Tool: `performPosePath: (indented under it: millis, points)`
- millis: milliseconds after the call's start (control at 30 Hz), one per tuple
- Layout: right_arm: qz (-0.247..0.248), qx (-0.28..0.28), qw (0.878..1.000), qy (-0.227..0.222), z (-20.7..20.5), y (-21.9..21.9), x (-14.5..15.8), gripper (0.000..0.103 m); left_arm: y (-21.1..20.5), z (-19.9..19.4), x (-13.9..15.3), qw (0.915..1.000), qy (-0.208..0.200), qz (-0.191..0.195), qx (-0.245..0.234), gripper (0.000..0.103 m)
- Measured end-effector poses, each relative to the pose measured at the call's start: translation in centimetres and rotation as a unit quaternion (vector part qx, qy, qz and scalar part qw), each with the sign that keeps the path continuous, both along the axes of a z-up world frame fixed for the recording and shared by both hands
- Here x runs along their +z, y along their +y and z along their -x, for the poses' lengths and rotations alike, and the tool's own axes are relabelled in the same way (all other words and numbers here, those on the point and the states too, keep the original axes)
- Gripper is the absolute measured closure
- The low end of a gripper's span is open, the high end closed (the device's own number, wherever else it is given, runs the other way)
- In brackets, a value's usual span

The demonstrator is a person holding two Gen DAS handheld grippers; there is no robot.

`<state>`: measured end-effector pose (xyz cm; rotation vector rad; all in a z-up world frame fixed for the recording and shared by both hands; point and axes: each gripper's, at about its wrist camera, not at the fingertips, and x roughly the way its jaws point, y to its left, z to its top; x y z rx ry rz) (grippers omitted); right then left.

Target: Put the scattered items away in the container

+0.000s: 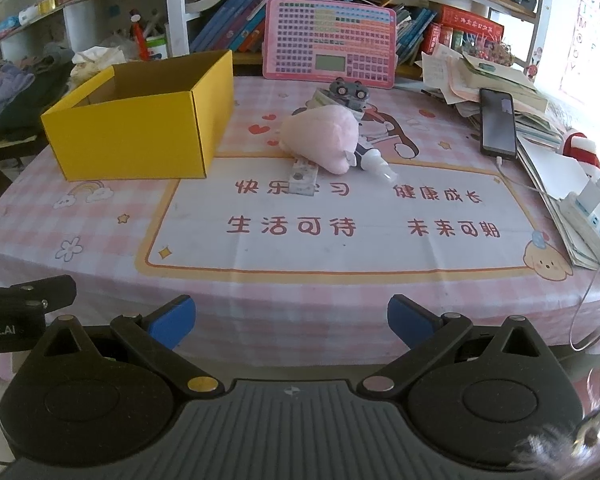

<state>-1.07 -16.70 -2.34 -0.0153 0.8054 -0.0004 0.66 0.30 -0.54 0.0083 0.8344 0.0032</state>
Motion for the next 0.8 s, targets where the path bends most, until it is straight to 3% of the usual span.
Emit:
performPosePath:
  millis: [800]
  points:
    - [-0.001, -0.001, 1.0, -0.001, 0.21, -0.13, 0.11, 0.0, -0.12, 0.3, 0.03, 1.0, -0.001, 0.004, 0.002, 0.0]
